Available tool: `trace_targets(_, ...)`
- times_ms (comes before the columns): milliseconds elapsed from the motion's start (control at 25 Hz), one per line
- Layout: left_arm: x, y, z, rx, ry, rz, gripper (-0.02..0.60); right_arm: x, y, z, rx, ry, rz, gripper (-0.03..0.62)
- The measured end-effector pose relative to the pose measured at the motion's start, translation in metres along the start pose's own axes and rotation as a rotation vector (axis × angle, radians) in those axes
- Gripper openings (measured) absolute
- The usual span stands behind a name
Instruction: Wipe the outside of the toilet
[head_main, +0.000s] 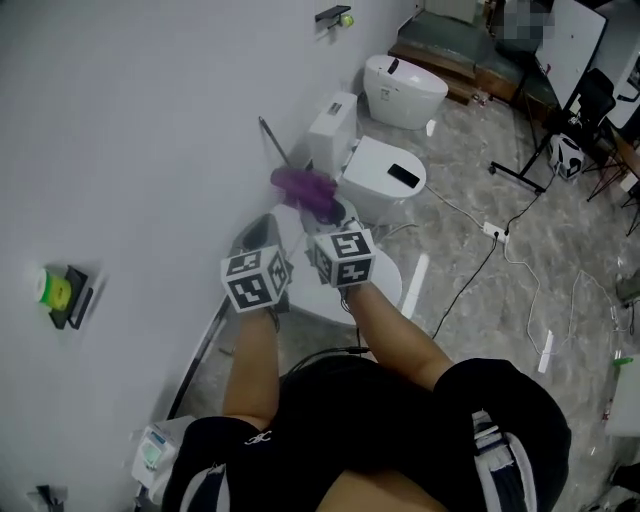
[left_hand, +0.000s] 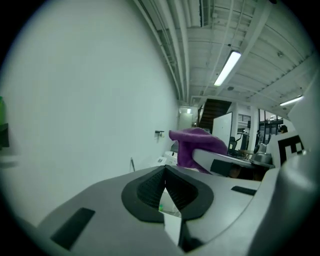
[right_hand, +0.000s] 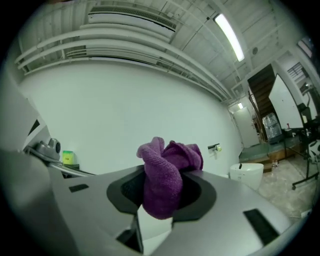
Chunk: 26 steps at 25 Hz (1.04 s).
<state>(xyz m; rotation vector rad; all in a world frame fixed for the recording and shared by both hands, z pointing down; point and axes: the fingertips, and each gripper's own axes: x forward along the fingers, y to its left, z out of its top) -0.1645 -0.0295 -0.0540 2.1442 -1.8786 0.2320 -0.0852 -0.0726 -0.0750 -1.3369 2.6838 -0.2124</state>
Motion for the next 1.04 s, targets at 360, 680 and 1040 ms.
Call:
trace_targets(360, 0.002, 0.019, 0.048, 0.003, -0.046, 0.014, 0.006, 0.012, -0.005, 0.043, -0.004, -0.054, -0.016, 0.123)
trace_targets(680, -0.013, 0.042, 0.036, -0.006, -0.037, 0.002, 0.006, 0.019, 0.025, 0.029, -0.009, -0.032, 0.007, 0.123)
trace_targets(1040, -0.020, 0.093, 0.021, -0.012, -0.027, -0.028, 0.006, 0.047, 0.069, 0.003, -0.057, -0.011, 0.029, 0.123)
